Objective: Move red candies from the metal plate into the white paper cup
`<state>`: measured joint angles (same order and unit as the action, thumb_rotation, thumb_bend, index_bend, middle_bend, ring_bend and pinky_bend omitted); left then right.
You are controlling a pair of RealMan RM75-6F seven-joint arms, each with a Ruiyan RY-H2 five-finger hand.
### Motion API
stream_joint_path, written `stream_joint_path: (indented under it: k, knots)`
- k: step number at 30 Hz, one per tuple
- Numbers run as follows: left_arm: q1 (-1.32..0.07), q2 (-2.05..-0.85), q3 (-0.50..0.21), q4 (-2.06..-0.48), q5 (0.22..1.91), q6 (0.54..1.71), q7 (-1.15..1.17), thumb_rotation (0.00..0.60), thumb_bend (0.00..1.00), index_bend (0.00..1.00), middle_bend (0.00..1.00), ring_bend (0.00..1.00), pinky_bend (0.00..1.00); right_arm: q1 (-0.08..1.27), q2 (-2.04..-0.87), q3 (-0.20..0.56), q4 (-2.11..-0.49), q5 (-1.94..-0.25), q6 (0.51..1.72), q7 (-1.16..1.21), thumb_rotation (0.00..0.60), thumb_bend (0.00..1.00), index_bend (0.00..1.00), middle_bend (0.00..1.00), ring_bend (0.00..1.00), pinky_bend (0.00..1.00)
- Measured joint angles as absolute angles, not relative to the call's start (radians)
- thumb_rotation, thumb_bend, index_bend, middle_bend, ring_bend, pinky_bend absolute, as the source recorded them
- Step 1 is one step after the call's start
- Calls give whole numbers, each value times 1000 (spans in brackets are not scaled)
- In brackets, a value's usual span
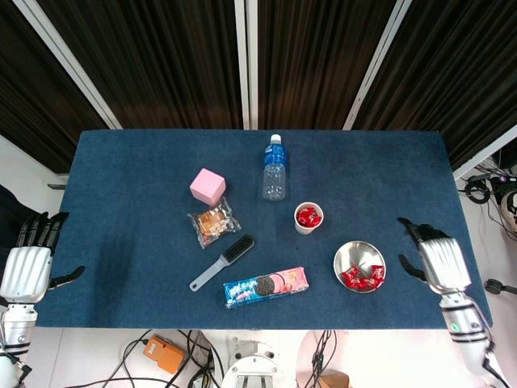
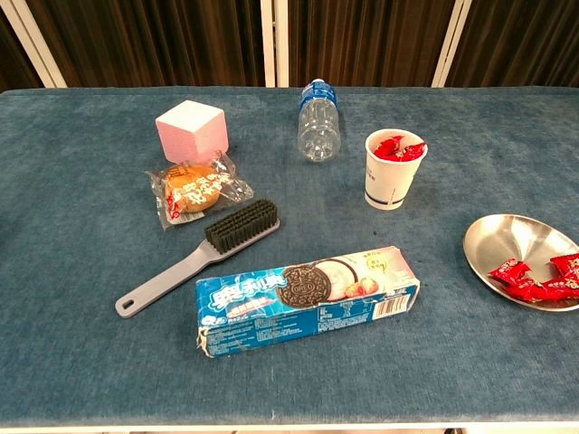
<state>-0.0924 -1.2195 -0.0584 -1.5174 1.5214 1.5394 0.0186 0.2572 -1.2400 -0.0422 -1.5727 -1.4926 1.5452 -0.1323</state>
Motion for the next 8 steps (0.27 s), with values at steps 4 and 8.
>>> stream_joint_path:
  k: [4, 8]
  knots:
    - [-90, -1225, -52, -1518, 1525, 1539, 19, 600, 0, 55, 95, 0, 0, 127, -1221, -92, -1555, -1487, 1626, -56, 600, 431, 0, 39, 0, 0]
    - [-90, -1232, -49, -1516, 1529, 1537, 17, 600, 0, 55, 95, 0, 0, 64, -1209, -113, -1528, -1488, 1658, 17, 600, 431, 0, 39, 0, 0]
